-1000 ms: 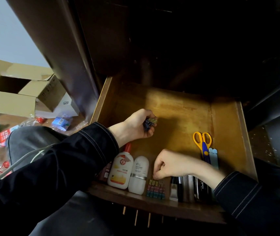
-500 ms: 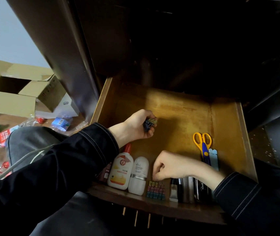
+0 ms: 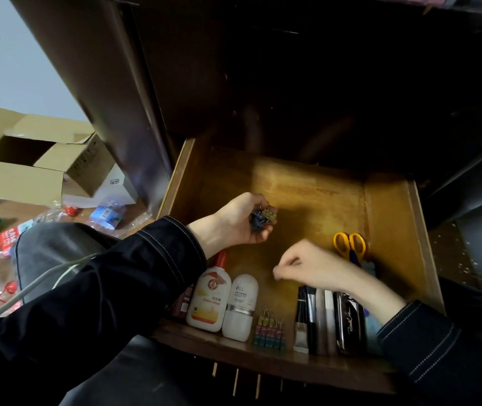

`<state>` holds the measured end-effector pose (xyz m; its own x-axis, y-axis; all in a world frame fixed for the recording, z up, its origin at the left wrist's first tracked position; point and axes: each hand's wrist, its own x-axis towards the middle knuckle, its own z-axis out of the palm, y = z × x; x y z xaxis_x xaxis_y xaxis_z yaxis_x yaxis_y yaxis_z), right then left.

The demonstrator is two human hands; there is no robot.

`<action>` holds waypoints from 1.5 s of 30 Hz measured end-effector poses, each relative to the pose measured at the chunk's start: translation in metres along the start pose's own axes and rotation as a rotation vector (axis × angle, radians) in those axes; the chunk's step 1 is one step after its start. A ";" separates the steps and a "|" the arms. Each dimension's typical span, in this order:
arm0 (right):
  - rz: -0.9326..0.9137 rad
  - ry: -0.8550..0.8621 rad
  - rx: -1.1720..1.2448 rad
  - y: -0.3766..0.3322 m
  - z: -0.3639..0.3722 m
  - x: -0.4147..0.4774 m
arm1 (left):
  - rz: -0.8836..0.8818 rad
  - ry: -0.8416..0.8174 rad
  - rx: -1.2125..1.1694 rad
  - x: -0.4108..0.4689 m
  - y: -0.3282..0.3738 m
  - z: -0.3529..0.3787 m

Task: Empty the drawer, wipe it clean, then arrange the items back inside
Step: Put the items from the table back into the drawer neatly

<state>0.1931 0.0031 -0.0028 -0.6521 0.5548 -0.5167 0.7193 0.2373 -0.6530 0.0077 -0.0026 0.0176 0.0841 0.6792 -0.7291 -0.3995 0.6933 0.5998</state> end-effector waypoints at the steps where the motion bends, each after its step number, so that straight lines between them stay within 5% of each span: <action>1: 0.022 0.104 -0.008 0.002 -0.007 -0.001 | 0.003 -0.015 0.010 0.000 0.000 0.000; 6: 0.032 0.625 0.034 0.003 -0.024 -0.006 | -0.021 -0.084 0.027 0.001 -0.003 0.001; 9: -0.052 0.717 0.100 -0.003 -0.024 -0.006 | -0.051 -0.141 0.038 0.001 -0.004 0.001; 25: -0.064 0.634 0.163 -0.009 -0.019 -0.006 | -0.016 -0.237 0.072 -0.003 -0.003 0.004; 34: -0.031 0.495 0.437 -0.008 -0.024 -0.003 | 0.023 -0.184 0.041 0.001 -0.004 0.003; 45: -0.096 0.405 0.337 -0.005 -0.024 -0.004 | 0.002 -0.133 -0.110 0.004 -0.004 0.000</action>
<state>0.1975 0.0189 0.0154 -0.5183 0.8225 -0.2343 0.5008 0.0698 -0.8627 0.0092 -0.0031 0.0125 0.2008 0.7112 -0.6737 -0.4962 0.6668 0.5560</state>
